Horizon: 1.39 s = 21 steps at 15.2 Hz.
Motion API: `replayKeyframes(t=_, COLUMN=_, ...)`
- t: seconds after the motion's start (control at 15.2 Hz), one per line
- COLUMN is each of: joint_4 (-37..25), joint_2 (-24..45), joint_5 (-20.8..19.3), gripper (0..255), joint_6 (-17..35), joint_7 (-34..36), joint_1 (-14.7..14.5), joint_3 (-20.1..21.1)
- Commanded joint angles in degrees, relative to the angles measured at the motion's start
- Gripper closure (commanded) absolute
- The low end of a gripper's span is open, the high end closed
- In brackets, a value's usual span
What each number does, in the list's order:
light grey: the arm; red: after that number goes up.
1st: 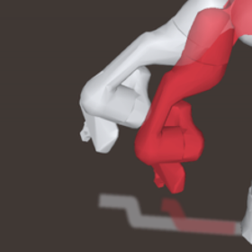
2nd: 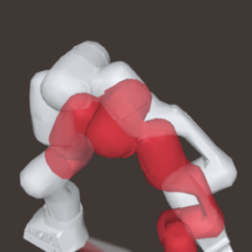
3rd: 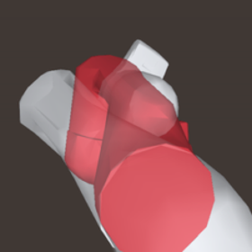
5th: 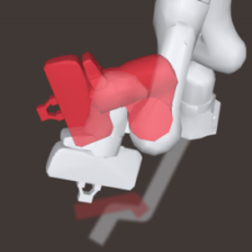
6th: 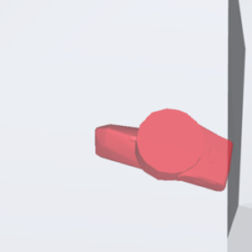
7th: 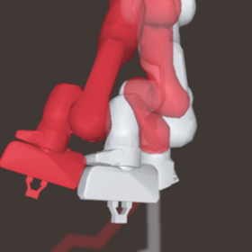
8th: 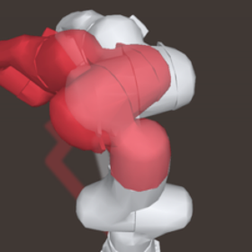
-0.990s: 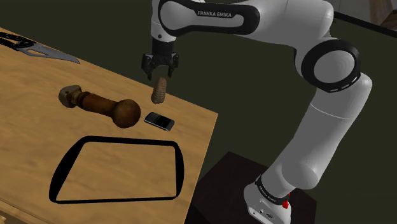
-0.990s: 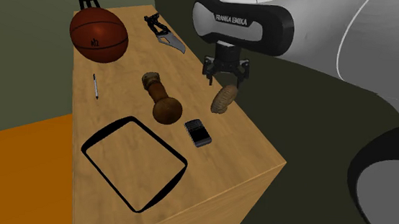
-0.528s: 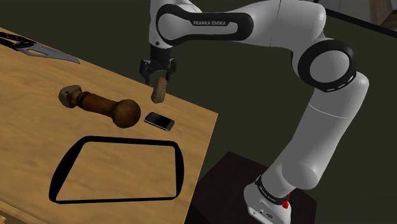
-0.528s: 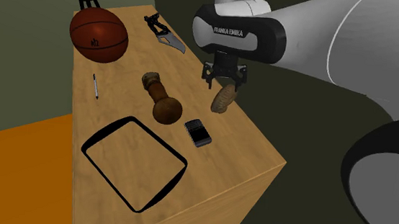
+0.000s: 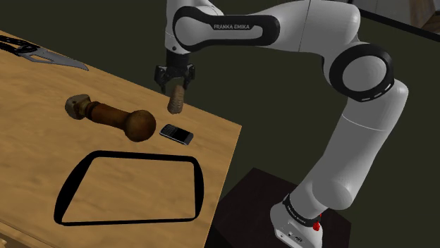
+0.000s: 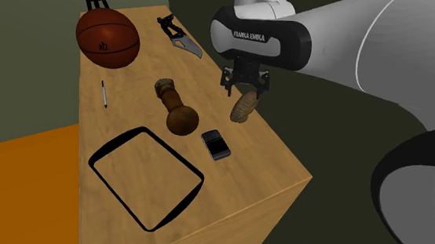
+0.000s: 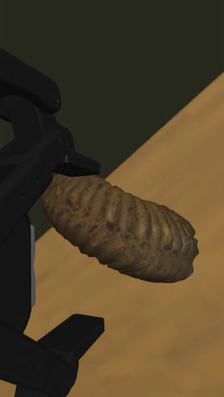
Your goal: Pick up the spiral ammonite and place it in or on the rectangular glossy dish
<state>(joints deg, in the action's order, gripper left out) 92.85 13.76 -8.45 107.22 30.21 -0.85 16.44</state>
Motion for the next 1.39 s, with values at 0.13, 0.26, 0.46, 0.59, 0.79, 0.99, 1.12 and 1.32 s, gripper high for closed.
replayKeyframes(t=0.13, joint_4=0.2, joint_2=1.2, joint_5=0.4, gripper=255, joint_6=-0.4, joint_7=-0.1, joint_1=-0.1, joint_3=0.2)
replayKeyframes(t=0.26, joint_4=-0.3, joint_2=1.5, joint_5=0.4, gripper=255, joint_6=-0.6, joint_7=-0.2, joint_1=-0.1, joint_3=0.1)
replayKeyframes(t=0.46, joint_4=-2.2, joint_2=2.8, joint_5=0.0, gripper=255, joint_6=-1.2, joint_7=0.2, joint_1=-0.6, joint_3=0.2)
replayKeyframes(t=0.59, joint_4=1.1, joint_2=0.5, joint_5=0.6, gripper=255, joint_6=-0.1, joint_7=-0.2, joint_1=0.1, joint_3=0.2)
replayKeyframes(t=0.79, joint_4=-0.9, joint_2=0.2, joint_5=0.7, gripper=255, joint_6=-2.4, joint_7=-0.4, joint_1=0.1, joint_3=0.4)
replayKeyframes(t=0.99, joint_4=-3.0, joint_2=0.1, joint_5=0.8, gripper=255, joint_6=-4.6, joint_7=-0.6, joint_1=0.1, joint_3=0.6)
replayKeyframes(t=1.12, joint_4=-4.5, joint_2=0.1, joint_5=0.8, gripper=255, joint_6=-6.1, joint_7=-0.7, joint_1=0.1, joint_3=0.6)
replayKeyframes(t=1.32, joint_4=-7.0, joint_2=0.2, joint_5=0.9, gripper=255, joint_6=-8.5, joint_7=-0.8, joint_1=-0.1, joint_3=0.7)
